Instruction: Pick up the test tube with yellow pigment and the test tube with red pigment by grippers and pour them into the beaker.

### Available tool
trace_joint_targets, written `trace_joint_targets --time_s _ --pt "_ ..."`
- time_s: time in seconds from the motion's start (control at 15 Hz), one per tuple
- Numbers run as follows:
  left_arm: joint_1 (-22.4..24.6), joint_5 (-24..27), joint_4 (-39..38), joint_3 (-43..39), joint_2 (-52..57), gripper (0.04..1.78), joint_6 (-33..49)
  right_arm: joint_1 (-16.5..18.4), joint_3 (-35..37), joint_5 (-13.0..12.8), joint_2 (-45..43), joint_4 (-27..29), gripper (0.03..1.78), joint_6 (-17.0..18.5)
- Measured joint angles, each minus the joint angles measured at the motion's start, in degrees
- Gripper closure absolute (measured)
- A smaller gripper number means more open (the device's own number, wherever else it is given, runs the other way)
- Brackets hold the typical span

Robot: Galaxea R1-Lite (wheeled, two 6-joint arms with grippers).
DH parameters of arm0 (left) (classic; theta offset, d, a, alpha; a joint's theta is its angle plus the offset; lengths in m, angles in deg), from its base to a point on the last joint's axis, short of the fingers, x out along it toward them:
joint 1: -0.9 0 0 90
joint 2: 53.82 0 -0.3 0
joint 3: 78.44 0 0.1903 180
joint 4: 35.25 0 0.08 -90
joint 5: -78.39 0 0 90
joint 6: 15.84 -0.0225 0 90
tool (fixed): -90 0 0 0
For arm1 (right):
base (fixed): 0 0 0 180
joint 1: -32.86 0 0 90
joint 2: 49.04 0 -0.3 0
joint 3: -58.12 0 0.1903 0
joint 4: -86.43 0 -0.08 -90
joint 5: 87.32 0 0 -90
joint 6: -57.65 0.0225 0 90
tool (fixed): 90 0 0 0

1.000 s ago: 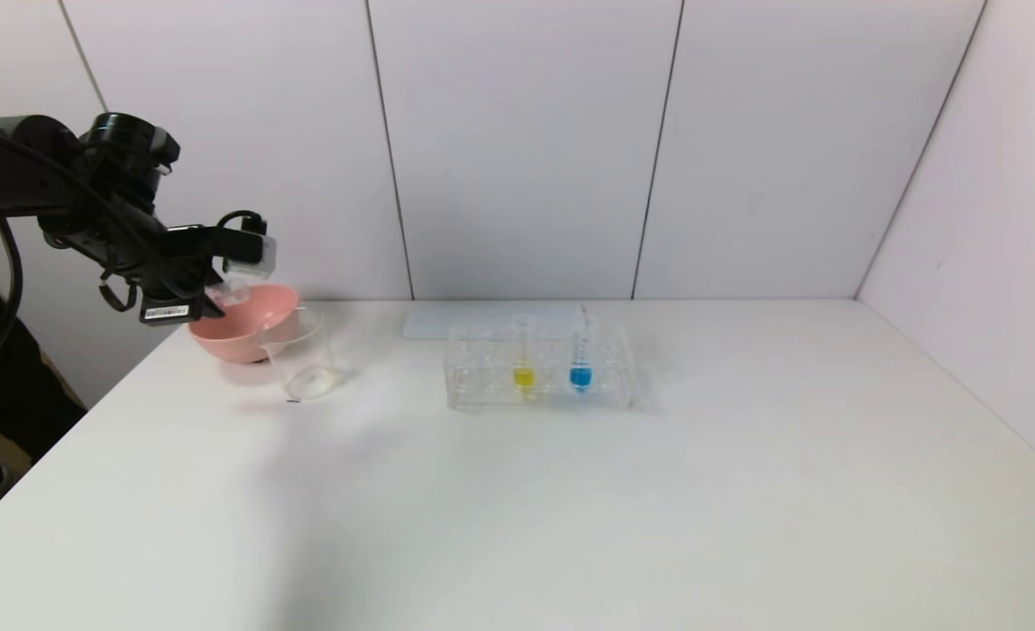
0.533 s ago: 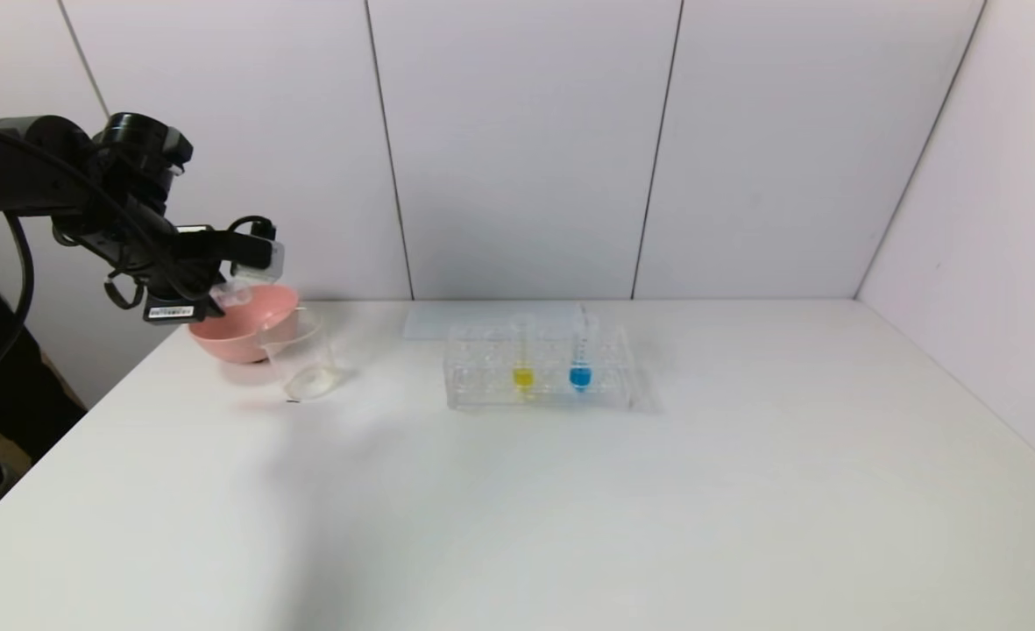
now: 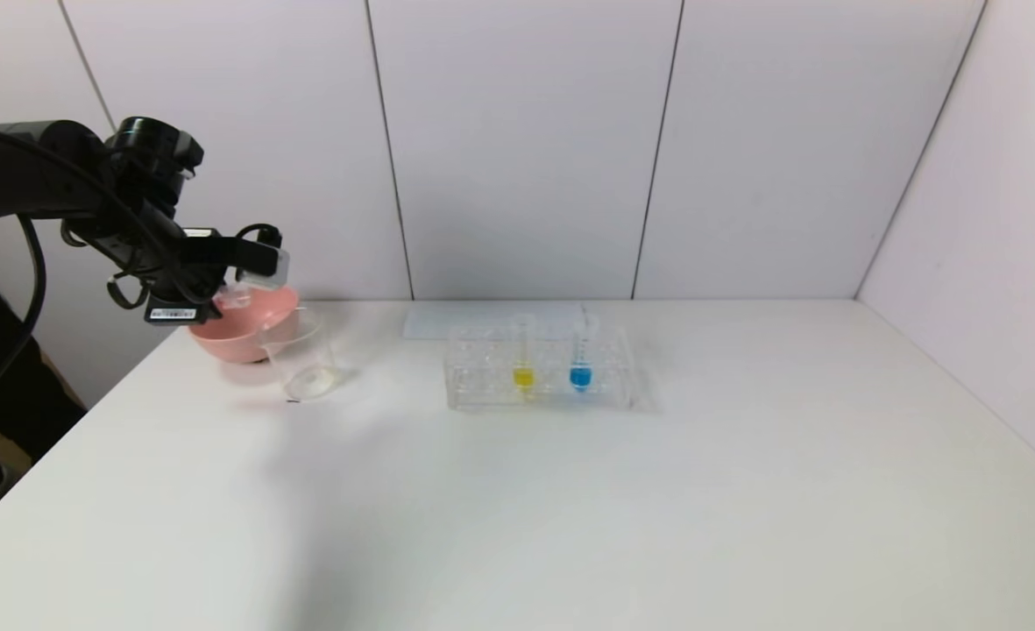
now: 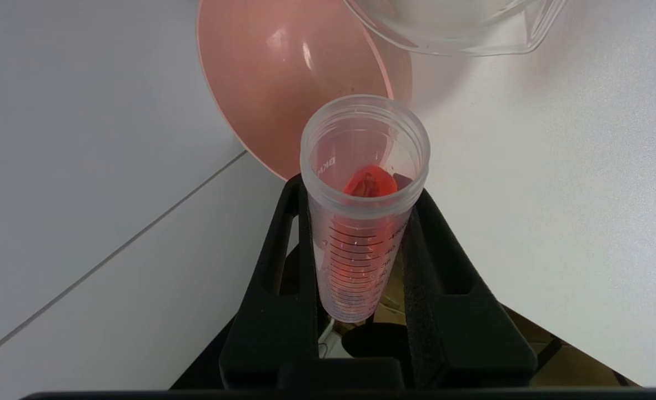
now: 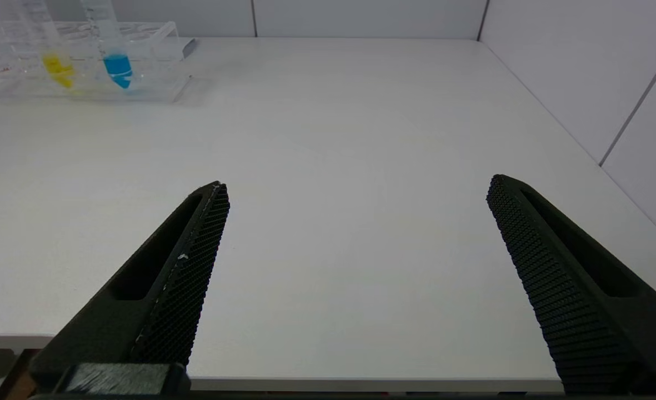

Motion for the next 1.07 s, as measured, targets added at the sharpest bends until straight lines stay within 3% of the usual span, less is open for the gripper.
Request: trace_joint_targets --time_s 1.07 --pt "-1.7 -3.4 -1.8 0.0 -0.8 1.37 -2.6 0.0 0.0 0.0 0.0 0.0 0.11 0.0"
